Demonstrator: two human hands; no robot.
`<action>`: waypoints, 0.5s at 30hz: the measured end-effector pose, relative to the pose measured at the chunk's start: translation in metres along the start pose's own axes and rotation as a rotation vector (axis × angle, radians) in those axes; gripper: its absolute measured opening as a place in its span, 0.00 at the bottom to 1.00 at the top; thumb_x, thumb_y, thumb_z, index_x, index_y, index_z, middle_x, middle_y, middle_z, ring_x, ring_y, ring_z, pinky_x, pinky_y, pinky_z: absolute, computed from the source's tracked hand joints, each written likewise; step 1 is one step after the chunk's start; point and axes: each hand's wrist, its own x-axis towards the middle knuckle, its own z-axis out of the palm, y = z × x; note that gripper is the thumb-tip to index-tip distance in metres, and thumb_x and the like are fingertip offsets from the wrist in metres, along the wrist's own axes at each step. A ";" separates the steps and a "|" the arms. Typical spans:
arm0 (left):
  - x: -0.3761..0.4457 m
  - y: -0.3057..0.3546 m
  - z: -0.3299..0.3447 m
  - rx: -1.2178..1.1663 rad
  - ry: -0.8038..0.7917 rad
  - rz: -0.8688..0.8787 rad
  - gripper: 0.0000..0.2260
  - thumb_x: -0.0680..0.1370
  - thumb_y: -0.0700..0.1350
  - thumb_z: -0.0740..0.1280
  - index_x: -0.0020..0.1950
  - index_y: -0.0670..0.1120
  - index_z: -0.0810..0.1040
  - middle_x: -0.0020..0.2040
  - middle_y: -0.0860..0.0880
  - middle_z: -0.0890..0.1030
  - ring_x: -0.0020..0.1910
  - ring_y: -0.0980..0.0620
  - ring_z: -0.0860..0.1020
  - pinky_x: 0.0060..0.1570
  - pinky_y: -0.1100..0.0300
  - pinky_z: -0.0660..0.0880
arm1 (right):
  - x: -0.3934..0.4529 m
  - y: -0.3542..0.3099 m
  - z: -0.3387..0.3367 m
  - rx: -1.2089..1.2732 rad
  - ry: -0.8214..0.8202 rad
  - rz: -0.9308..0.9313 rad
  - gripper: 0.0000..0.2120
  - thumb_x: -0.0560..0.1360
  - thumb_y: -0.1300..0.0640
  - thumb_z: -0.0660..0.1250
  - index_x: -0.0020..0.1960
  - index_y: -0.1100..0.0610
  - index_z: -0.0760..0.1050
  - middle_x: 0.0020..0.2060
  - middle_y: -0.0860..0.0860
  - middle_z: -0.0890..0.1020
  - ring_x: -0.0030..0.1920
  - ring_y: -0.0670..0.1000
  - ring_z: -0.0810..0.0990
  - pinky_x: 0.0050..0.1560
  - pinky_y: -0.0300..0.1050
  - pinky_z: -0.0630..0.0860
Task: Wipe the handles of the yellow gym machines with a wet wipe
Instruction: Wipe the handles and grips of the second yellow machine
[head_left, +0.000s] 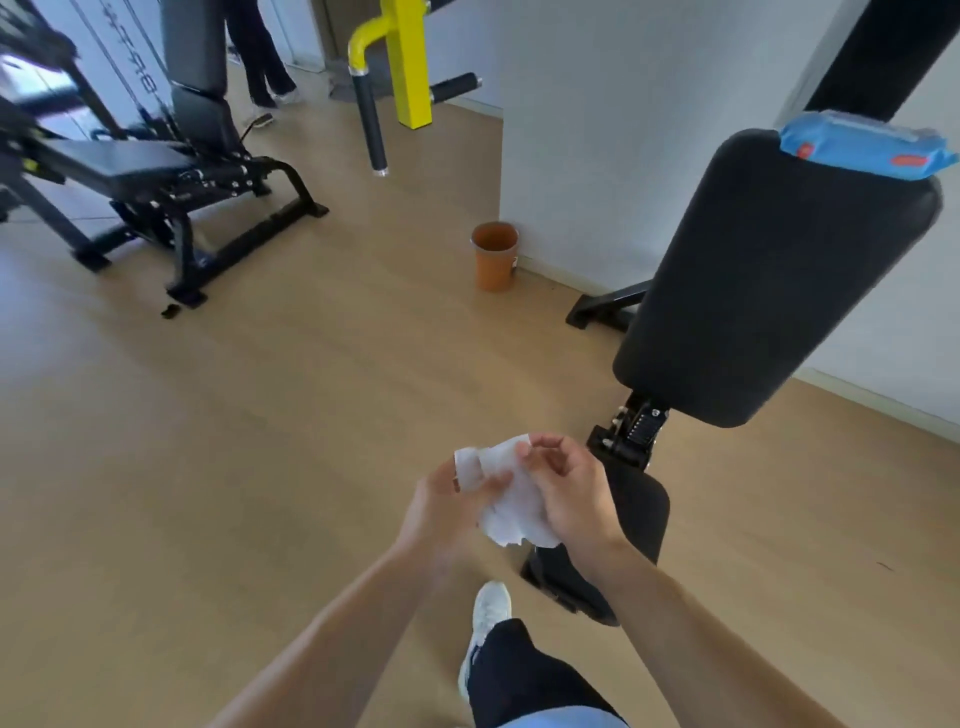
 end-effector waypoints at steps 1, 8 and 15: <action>0.010 0.003 -0.007 -0.002 0.030 0.013 0.14 0.72 0.56 0.72 0.52 0.49 0.84 0.48 0.46 0.87 0.49 0.44 0.86 0.47 0.48 0.80 | 0.011 -0.002 0.008 0.037 -0.038 0.045 0.09 0.75 0.46 0.73 0.52 0.49 0.81 0.44 0.45 0.87 0.47 0.46 0.85 0.46 0.44 0.82; 0.104 0.045 -0.071 -0.120 0.161 0.016 0.06 0.77 0.38 0.70 0.50 0.48 0.84 0.45 0.45 0.87 0.45 0.45 0.85 0.47 0.48 0.81 | 0.116 -0.002 0.053 0.111 -0.562 0.296 0.23 0.73 0.47 0.76 0.60 0.61 0.80 0.48 0.55 0.84 0.46 0.50 0.81 0.45 0.44 0.76; 0.205 0.119 -0.125 -0.133 0.240 -0.010 0.13 0.74 0.39 0.74 0.57 0.50 0.82 0.49 0.51 0.88 0.52 0.48 0.85 0.57 0.49 0.78 | 0.242 -0.064 0.100 0.368 -0.417 0.173 0.13 0.75 0.58 0.70 0.56 0.63 0.83 0.56 0.63 0.84 0.59 0.59 0.82 0.61 0.50 0.75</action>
